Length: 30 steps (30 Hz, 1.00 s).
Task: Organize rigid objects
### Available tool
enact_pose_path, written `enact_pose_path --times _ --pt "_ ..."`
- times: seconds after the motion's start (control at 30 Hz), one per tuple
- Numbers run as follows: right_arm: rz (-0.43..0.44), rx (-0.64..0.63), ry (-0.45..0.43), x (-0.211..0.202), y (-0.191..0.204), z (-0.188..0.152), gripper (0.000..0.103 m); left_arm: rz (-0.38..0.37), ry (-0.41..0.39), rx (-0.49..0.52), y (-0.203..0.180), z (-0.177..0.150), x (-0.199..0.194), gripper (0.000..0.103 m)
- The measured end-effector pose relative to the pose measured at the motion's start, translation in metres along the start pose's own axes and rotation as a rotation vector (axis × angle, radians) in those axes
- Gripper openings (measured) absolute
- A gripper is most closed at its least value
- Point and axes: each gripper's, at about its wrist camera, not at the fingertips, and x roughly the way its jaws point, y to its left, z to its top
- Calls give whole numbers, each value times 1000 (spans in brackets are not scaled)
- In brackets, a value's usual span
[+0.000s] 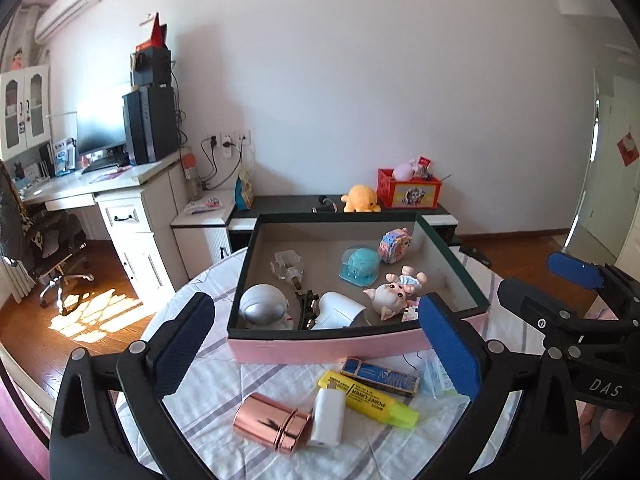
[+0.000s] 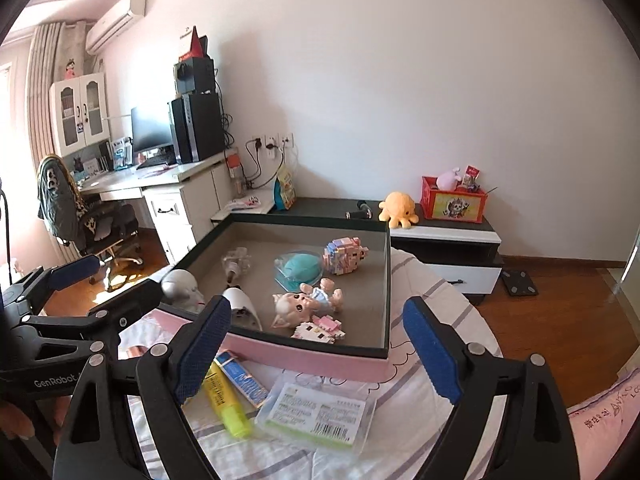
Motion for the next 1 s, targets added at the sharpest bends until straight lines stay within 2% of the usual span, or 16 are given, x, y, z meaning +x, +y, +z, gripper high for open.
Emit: enact_pose_path --times 0.2,0.53,0.77,1.0 --pt "-13 -13 -94 -80 27 -13 90 47 -95 0 -2 -12 -84 103" --pt "-50 -26 -196 -175 54 -33 90 77 -220 1 -3 -31 -189 103" --pt "-64 -36 -256 -222 66 -39 90 85 -278 1 -7 -36 -239 103" --pt "-72 -40 -292 -246 72 -40 90 106 -327 19 -12 -37 -269 103"
